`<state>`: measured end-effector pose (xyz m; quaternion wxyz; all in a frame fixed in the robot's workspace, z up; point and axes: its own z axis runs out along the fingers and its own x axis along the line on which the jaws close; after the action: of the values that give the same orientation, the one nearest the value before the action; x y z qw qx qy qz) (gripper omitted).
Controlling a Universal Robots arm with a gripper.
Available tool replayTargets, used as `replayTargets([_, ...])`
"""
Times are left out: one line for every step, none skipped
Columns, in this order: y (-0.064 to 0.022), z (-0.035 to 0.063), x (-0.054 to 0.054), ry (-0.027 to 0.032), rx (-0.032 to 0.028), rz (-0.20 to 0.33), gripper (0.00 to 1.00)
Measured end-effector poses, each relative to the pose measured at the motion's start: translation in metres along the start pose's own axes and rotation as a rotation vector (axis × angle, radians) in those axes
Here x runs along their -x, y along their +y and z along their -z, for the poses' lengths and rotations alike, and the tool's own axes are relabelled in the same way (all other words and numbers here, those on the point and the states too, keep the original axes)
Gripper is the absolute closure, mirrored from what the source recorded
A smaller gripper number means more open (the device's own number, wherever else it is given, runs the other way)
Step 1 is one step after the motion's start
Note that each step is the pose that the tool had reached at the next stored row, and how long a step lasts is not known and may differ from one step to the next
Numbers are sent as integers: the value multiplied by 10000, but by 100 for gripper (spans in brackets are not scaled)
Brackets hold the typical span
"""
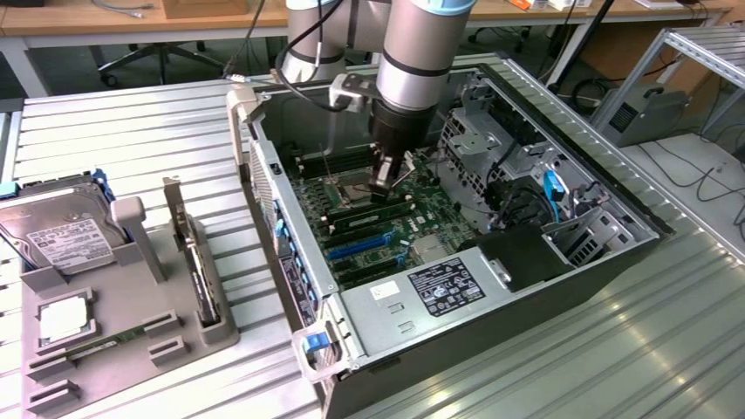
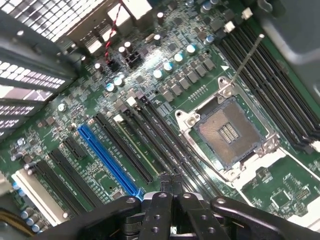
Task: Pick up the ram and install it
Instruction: 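Press down the ram until it locks into place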
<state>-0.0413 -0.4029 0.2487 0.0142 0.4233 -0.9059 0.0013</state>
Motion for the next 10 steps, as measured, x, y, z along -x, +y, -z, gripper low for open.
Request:
replayTargets([0, 0, 0, 0, 0, -128, 89])
replayTargets([0, 0, 0, 0, -1, -257, 89])
replayTargets([0, 0, 0, 0, -1, -365, 89])
replayTargets([0, 0, 0, 0, -1, -478, 89])
replayTargets([0, 1, 0, 1, -2, -591, 89])
replayTargets([0, 1, 0, 4, -3, -713, 89])
replayTargets([0, 2, 0, 6, -3, -825, 89])
replayTargets([0, 2, 0, 6, -4, -935, 89])
replayTargets([0, 3, 0, 8, -4, -1043, 89])
replayTargets([0, 3, 0, 9, -4, -1176, 89])
